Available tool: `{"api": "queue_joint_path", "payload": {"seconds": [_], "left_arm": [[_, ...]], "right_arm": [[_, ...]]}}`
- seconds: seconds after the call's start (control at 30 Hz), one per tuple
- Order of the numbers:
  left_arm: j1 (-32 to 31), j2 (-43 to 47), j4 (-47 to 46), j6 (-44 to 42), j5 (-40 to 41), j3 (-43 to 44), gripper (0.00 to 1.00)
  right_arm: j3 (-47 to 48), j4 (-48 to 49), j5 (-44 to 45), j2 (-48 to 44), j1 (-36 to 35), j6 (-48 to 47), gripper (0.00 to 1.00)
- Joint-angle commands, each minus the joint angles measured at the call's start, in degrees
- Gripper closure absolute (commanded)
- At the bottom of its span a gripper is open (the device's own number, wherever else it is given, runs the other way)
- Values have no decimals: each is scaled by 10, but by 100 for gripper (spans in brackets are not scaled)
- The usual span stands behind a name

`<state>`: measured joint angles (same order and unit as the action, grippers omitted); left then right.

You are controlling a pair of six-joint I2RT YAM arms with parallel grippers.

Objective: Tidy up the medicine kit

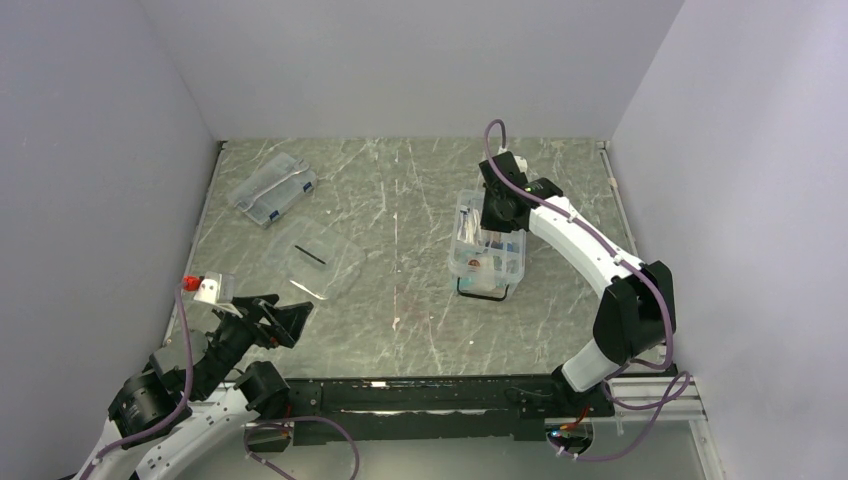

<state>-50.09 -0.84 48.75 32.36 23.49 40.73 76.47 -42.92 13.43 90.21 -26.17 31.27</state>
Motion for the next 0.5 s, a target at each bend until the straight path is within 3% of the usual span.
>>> {"api": "queue_joint_path", "payload": {"seconds": [0.0, 0.47], "left_arm": [[-3, -1, -13, 2, 9, -1, 1], [-3, 2, -13, 2, 7, -1, 1]], "right_arm": [[26, -1, 21, -3, 2, -20, 100], [11, 0, 21, 1, 1, -19, 100]]}}
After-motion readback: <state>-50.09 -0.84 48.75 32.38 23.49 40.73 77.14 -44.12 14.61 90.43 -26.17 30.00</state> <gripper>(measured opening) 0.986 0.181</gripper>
